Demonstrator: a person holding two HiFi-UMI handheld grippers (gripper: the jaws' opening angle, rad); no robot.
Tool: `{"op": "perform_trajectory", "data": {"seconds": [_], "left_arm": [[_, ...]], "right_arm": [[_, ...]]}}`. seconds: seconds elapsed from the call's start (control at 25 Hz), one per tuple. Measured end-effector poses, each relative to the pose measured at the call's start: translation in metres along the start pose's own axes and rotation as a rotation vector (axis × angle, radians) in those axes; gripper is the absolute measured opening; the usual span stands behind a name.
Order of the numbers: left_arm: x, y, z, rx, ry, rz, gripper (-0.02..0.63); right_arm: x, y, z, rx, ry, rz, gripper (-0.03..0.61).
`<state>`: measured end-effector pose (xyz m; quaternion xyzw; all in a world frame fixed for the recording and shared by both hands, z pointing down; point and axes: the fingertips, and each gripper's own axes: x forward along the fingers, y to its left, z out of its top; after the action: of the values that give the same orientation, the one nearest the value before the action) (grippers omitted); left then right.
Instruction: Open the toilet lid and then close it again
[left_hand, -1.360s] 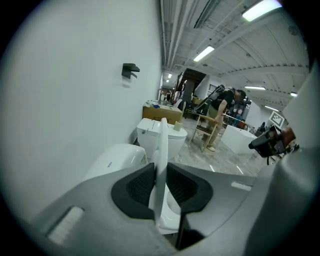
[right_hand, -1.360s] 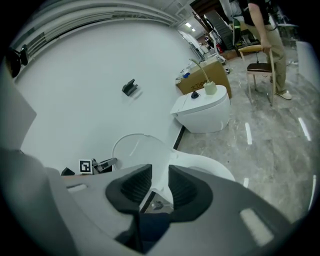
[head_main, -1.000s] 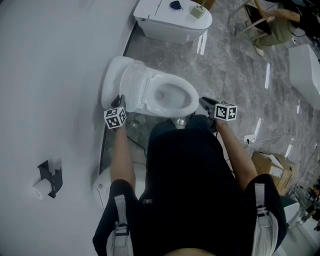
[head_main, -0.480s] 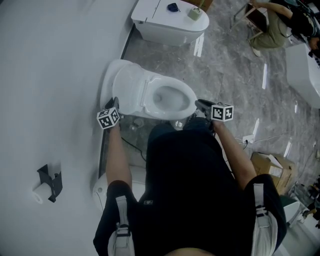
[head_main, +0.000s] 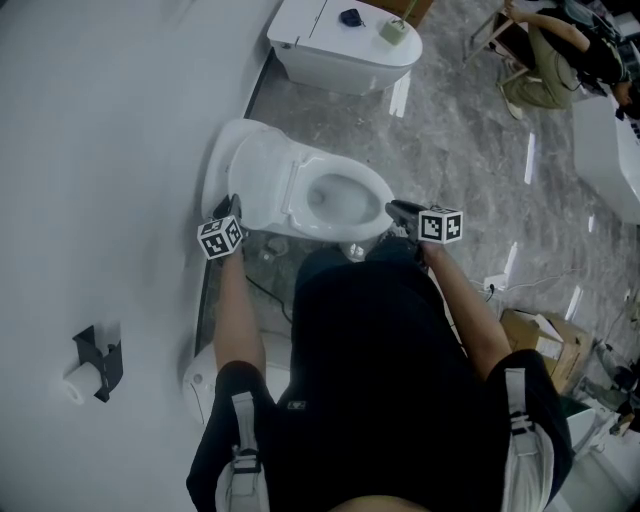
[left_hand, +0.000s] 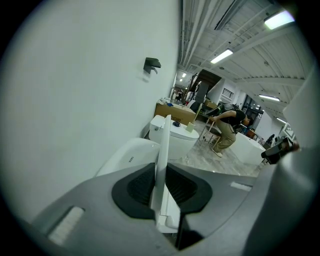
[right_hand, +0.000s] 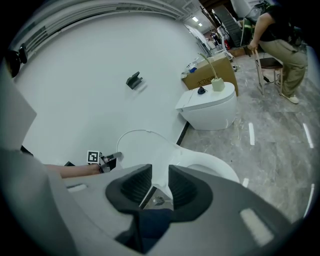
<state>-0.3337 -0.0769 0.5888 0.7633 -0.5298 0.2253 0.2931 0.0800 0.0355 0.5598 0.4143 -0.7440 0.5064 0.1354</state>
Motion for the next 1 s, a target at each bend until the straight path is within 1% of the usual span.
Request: {"op": "perform_trajectory", "data": {"seconds": [0.08,0.28,0.4,0.48,0.56,0.72,0.88,1.0], "left_arm": [[0.0,-0.001,0.0,0.001,-0.005,0.002,0.069],[-0.002,-0.008,-0.001,0.02,-0.011,-0.001,0.069],[-0.003,-0.016,-0.001,0.028,-0.018,-0.004,0.069],[-0.004,-0.025,-0.002,0.02,-0.029,-0.007,0.069],[-0.006,-0.038,-0.004,0.015,-0.046,-0.016,0.069],[-0.009,-0.061,-0.008,0.04,-0.069,-0.025,0.071],[-0.01,-0.074,-0.011,0.043,-0.057,-0.029,0.074],[-0.01,-0.092,-0.015,0.081,-0.035,-0.055,0.075]], "right_arm": [[0.003,0.003,0.0,0.001,0.003,0.009,0.107],[0.011,0.0,-0.001,-0.016,0.011,0.002,0.107],[0.015,0.006,0.001,-0.017,0.02,0.022,0.107],[0.018,0.011,0.001,-0.005,0.023,0.047,0.107],[0.021,0.01,0.002,-0.007,0.023,0.051,0.107],[0.026,0.014,0.005,-0.023,0.031,0.06,0.107],[0.024,0.012,0.003,-0.04,0.041,0.068,0.107],[0.02,0.016,0.001,-0.026,0.057,0.094,0.107]]}}
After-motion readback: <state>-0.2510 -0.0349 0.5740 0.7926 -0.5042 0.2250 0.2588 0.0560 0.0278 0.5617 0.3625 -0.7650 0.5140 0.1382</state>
